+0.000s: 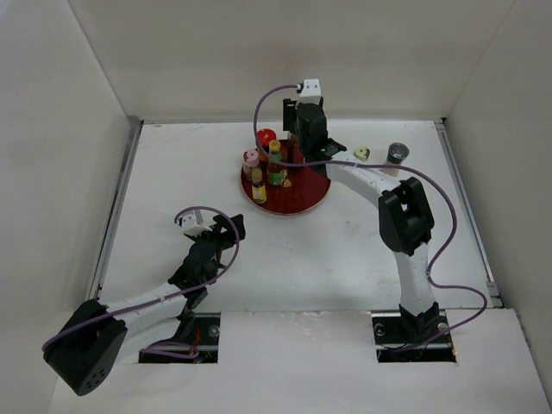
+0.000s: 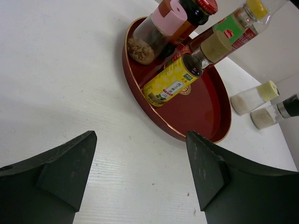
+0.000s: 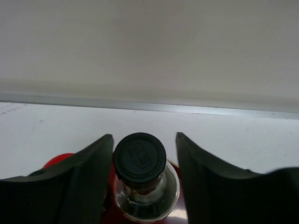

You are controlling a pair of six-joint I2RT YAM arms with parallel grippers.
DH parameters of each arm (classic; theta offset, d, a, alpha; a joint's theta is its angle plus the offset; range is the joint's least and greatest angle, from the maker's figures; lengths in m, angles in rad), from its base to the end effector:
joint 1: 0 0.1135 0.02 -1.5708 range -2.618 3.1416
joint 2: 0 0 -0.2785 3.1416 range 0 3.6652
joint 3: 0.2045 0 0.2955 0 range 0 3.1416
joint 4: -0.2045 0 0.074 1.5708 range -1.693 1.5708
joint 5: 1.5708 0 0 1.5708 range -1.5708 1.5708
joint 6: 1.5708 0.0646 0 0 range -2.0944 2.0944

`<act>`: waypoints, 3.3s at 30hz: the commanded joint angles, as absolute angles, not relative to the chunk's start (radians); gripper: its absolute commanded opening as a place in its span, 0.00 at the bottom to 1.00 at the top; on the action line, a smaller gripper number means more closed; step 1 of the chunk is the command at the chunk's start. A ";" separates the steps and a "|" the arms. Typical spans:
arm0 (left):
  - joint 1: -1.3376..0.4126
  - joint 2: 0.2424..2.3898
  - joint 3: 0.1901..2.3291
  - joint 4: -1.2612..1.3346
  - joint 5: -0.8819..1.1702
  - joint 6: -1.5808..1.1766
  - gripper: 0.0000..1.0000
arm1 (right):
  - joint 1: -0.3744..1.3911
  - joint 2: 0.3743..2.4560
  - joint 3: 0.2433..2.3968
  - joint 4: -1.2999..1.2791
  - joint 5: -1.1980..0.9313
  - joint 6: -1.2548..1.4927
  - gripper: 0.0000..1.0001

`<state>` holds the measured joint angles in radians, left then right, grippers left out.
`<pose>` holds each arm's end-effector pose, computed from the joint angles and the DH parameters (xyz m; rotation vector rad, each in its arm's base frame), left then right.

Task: Organize the condiment bottles

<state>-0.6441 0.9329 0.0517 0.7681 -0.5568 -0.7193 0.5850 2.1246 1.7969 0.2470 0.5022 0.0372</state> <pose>0.1905 -0.1003 0.1376 -0.4813 1.6279 -0.5603 0.5090 0.2998 0.3035 -0.0682 1.6404 0.0609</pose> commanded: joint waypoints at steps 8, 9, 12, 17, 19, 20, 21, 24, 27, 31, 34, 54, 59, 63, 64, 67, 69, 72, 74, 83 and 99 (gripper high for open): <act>-0.645 0.933 0.064 0.822 -0.538 -0.724 0.76 | 0.601 1.936 1.706 0.337 0.535 0.100 0.85; -0.643 0.936 0.066 0.822 -0.538 -0.724 0.76 | 0.601 1.898 1.675 0.337 0.531 0.110 0.88; -0.645 0.928 0.064 0.821 -0.537 -0.723 0.76 | 0.597 1.800 1.574 0.342 0.523 0.130 0.95; -0.647 0.927 0.064 0.819 -0.531 -0.721 0.76 | 0.556 1.637 1.311 0.339 0.526 0.198 0.97; -0.653 0.926 0.064 0.822 -0.531 -0.722 0.76 | 0.510 1.602 1.228 0.293 0.535 0.244 0.79; -0.656 0.936 0.069 0.824 -0.531 -0.723 0.76 | 0.484 1.594 1.200 0.258 0.535 0.270 0.62; -0.660 0.946 0.074 0.824 -0.531 -0.723 0.76 | 0.458 1.591 1.183 0.221 0.532 0.297 0.47; -0.670 0.951 0.075 0.831 -0.529 -0.723 0.76 | 0.392 1.598 1.154 0.137 0.520 0.337 0.42; -0.671 0.950 0.075 0.833 -0.534 -0.721 0.76 | 0.346 1.632 1.157 0.085 0.506 0.342 0.74; -0.666 0.925 0.064 0.827 -0.532 -0.721 0.76 | 0.298 1.703 1.189 0.074 0.451 0.338 0.90; -0.667 0.940 0.067 0.833 -0.531 -0.721 0.76 | 0.274 1.759 1.236 0.069 0.400 0.334 0.92; -0.657 0.946 0.067 0.833 -0.517 -0.721 0.76 | 0.281 1.703 1.214 0.209 0.453 0.288 0.44; -0.654 0.948 0.072 0.834 -0.531 -0.721 0.76 | 0.447 1.583 1.134 0.224 0.434 0.296 0.44; -0.642 0.928 0.061 0.836 -0.531 -0.723 0.76 | 0.583 1.600 1.126 0.252 0.437 0.313 0.44; -0.645 0.928 0.061 0.836 -0.531 -0.723 0.76 | 0.613 1.615 1.135 0.252 0.439 0.317 0.44; -0.640 0.936 0.061 0.836 -0.522 -0.724 0.76 | 0.685 1.669 1.166 0.258 0.442 0.331 0.45; -0.640 0.922 0.058 0.831 -0.523 -0.724 0.76 | 0.715 1.706 1.186 0.258 0.449 0.330 0.45; -0.645 0.928 0.058 0.836 -0.526 -0.724 0.76 | 0.746 1.759 1.203 0.255 0.454 0.331 0.45; -0.643 0.931 0.058 0.836 -0.519 -0.726 0.76 | 0.768 1.795 1.218 0.245 0.457 0.327 0.45; -0.648 0.936 0.061 0.836 -0.526 -0.726 0.76 | 0.798 1.793 1.194 0.238 0.476 0.322 0.82; -0.662 0.954 0.067 0.842 -0.511 -0.729 0.76 | 0.296 1.457 1.003 0.198 0.633 0.278 1.00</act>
